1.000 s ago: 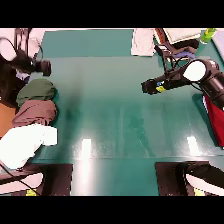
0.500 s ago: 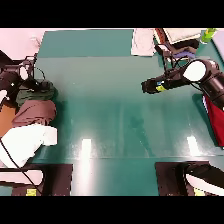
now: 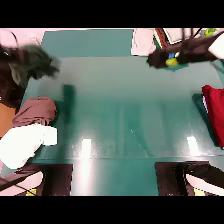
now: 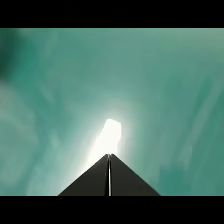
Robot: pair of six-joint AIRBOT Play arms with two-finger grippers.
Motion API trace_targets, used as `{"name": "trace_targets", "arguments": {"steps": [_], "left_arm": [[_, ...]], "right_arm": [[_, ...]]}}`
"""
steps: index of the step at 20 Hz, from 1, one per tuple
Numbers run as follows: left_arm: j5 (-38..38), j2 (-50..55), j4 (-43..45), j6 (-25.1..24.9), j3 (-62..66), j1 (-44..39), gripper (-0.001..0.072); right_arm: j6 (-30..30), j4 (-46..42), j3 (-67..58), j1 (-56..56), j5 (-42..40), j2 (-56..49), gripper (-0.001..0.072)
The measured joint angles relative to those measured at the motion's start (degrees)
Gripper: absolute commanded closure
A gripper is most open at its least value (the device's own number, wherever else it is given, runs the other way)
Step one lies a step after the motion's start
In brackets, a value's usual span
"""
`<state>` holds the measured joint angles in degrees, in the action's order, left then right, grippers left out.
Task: Fold the shirts.
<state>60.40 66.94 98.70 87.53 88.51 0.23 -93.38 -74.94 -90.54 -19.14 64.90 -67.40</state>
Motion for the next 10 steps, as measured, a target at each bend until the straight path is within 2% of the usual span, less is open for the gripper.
{"name": "trace_targets", "arguments": {"steps": [5,10], "left_arm": [[8.3,-7.8,-0.8,-3.0,8.9,-13.5,0.0681],[14.1,-3.6,-2.3,-4.1,11.1,-30.7,0.0680]], "right_arm": [[0.0,-0.2,-13.2,2.3,1.3,0.0,0.0696],[0.0,-0.2,-21.9,8.7,4.0,0.0,0.0696]]}}
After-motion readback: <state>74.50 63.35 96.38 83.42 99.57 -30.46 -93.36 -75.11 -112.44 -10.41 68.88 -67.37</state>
